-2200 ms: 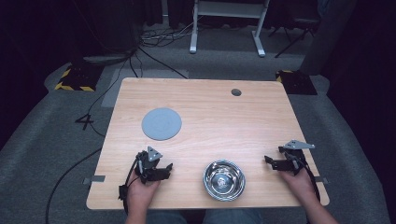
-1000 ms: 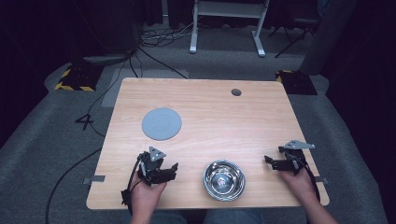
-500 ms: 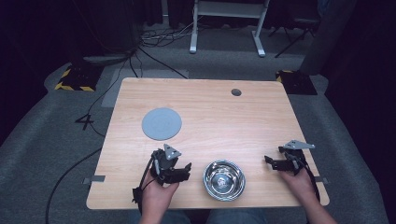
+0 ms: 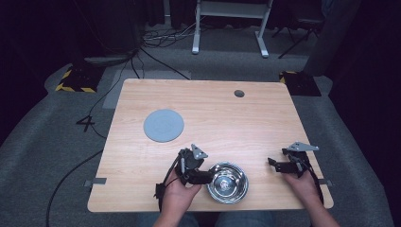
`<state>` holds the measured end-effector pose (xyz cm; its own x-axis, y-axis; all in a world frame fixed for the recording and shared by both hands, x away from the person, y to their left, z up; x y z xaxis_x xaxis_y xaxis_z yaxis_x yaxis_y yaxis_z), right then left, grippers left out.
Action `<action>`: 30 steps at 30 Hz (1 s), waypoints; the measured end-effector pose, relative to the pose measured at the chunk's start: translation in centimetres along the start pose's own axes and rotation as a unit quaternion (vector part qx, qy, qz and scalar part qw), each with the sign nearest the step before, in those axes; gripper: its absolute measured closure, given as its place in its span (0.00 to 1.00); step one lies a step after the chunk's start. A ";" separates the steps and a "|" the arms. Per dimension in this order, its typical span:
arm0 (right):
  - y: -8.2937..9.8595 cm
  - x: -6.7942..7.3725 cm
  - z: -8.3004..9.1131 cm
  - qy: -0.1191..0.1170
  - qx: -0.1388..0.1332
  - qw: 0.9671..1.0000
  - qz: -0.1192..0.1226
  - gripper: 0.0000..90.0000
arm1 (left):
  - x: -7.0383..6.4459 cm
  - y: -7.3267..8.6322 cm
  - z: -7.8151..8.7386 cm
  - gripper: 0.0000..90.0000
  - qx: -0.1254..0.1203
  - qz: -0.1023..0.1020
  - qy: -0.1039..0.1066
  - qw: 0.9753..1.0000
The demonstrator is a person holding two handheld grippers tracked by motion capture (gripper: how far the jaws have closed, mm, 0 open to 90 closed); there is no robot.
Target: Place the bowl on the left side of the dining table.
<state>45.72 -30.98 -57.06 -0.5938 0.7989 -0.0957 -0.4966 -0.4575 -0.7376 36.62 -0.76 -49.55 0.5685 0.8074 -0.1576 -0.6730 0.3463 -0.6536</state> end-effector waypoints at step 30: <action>0.0 0.3 0.0 -0.002 -0.001 1.000 -0.009 0.19 | -1.0 1.6 -6.1 0.67 0.095 0.042 0.041 0.994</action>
<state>45.55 -30.78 -57.04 -0.5873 0.8055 -0.0786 -0.5071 -0.4420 -0.7399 37.90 -3.91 -54.96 0.5375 0.7983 -0.2716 -0.7931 0.3692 -0.4844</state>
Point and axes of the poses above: each handheld gripper's, and its own axes: z roughly backward along the jaws, y roughly out of its underside, x roughly to its left, the point moved 10 cm from there along -z, roughly forward along the jaws, and after that the axes turned 5 degrees about z, right-handed, at the moved point
